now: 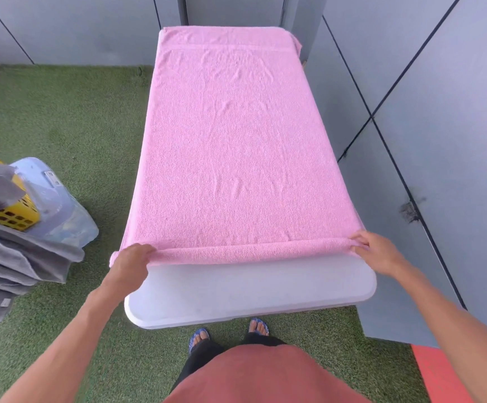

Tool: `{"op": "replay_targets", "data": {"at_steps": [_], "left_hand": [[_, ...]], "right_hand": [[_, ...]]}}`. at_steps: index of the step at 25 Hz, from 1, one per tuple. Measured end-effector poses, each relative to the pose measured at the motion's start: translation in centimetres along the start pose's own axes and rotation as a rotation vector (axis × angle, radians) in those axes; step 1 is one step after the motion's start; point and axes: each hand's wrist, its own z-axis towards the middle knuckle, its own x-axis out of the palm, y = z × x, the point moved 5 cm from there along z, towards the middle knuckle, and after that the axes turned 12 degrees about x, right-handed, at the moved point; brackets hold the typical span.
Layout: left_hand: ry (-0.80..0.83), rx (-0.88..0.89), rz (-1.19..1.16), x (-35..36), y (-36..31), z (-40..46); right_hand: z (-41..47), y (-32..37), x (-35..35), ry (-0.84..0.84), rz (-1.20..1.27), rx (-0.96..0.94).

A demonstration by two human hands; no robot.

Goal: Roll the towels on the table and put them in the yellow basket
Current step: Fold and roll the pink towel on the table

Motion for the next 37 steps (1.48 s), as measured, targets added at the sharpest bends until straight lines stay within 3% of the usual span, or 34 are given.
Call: {"op": "replay_targets", "data": {"at_steps": [3, 6, 8, 12, 17, 21, 24, 27, 30, 32, 34, 37], "left_hand": [[-0.209, -0.055, -0.062, -1.5, -0.2, 0.1], [-0.355, -0.005, 0.192, -1.5, -1.7, -0.5], [-0.360, 0.070, 0.245, -0.4, -2.5, -1.5], [-0.255, 0.199, 0.292, 1.0, -2.4, -1.9], [-0.174, 0.126, 0.260, 0.0, -1.6, 0.5], [0.006, 0.051, 0.166, 0.2, 0.1, 0.0], [0.095, -0.084, -0.037, -0.2, 1.2, 0.8], [-0.136, -0.089, -0.037, -2.0, 0.2, 1.1], [-0.331, 0.045, 0.218, -1.8, -1.7, -0.3], [-0.337, 0.162, 0.212, 0.0, -1.8, -1.4], [-0.230, 0.229, 0.181, 1.7, -1.5, -1.8], [-0.137, 0.177, 0.156, 1.3, -1.5, -1.0]], "right_hand": [[0.1, 0.4, -0.8, -0.182, 0.261, 0.056], [-1.9, 1.6, 0.7, -0.476, 0.061, 0.042], [-3.3, 2.3, 1.8, -0.551, -0.100, -0.014], [-2.3, 2.5, 2.6, -0.371, -0.068, -0.096], [-0.5, 2.7, 2.1, -0.322, -0.117, -0.040], [0.2, 1.1, 1.4, -0.053, -0.276, -0.077], [0.7, 0.4, 0.4, 0.113, -0.002, 0.066], [0.0, 1.1, -0.3, -0.220, 0.249, 0.114], [-2.6, 2.6, 1.1, -0.511, 0.050, 0.064], [-3.8, 3.0, 2.4, -0.528, -0.010, -0.014], [-3.7, 2.6, 3.4, -0.451, -0.034, -0.097], [-2.4, 2.9, 3.2, -0.349, -0.015, -0.098]]}}
